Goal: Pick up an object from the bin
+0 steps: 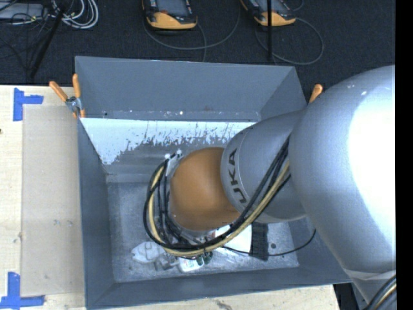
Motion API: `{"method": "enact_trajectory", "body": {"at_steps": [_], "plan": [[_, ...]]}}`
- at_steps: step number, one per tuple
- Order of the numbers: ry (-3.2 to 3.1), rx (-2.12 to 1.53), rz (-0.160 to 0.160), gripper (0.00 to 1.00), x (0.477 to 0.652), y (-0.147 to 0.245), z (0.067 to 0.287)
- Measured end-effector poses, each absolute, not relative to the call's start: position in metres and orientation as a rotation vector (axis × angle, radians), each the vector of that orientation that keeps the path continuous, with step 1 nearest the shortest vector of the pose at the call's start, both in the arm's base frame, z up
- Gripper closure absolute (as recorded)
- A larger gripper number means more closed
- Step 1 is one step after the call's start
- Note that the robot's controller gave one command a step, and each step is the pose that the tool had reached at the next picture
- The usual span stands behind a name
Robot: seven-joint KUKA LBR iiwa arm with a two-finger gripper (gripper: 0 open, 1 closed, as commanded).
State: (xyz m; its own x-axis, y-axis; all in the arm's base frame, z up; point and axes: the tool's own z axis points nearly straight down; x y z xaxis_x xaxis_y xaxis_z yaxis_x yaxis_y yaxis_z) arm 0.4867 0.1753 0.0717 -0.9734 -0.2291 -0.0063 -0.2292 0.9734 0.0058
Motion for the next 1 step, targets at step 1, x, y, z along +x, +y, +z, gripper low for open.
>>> {"method": "enact_trajectory", "body": {"at_steps": [1], "plan": [[3.122, -0.356, 0.007, 1.00, 0.4856, 0.1751, 0.0742]]}}
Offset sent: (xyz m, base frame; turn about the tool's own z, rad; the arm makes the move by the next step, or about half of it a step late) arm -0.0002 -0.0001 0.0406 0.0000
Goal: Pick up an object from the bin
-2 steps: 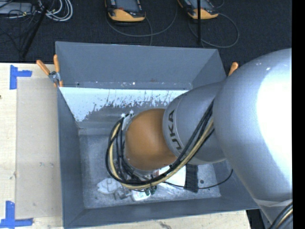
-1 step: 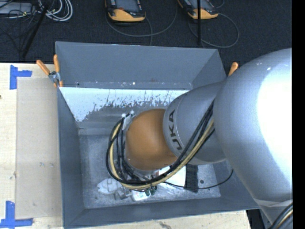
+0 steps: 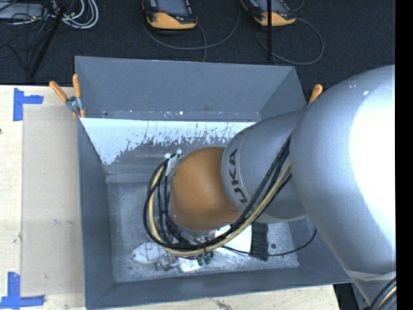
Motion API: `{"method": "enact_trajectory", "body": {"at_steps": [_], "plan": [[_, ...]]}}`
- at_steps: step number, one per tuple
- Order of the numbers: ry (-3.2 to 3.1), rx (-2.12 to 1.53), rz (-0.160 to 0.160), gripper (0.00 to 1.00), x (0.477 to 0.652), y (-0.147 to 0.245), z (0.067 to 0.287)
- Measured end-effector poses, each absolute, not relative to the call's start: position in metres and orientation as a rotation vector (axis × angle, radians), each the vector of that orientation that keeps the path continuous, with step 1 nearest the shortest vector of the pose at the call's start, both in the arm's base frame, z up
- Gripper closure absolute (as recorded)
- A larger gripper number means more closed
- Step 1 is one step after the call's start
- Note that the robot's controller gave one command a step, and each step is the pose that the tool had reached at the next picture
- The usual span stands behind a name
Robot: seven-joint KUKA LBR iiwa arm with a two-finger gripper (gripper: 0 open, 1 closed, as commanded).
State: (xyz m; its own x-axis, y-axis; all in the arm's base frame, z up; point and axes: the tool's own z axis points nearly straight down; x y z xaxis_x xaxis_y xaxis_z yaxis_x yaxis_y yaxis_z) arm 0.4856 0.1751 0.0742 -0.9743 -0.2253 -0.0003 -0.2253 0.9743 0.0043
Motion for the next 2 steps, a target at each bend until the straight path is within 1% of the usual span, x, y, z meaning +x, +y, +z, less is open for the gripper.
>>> {"method": "enact_trajectory", "body": {"at_steps": [1, 2], "plan": [[-3.117, 0.358, -0.003, 1.00, 0.484, 0.174, 0.081], [-3.111, 0.358, 0.002, 1.00, 0.483, 0.173, 0.096]]}}
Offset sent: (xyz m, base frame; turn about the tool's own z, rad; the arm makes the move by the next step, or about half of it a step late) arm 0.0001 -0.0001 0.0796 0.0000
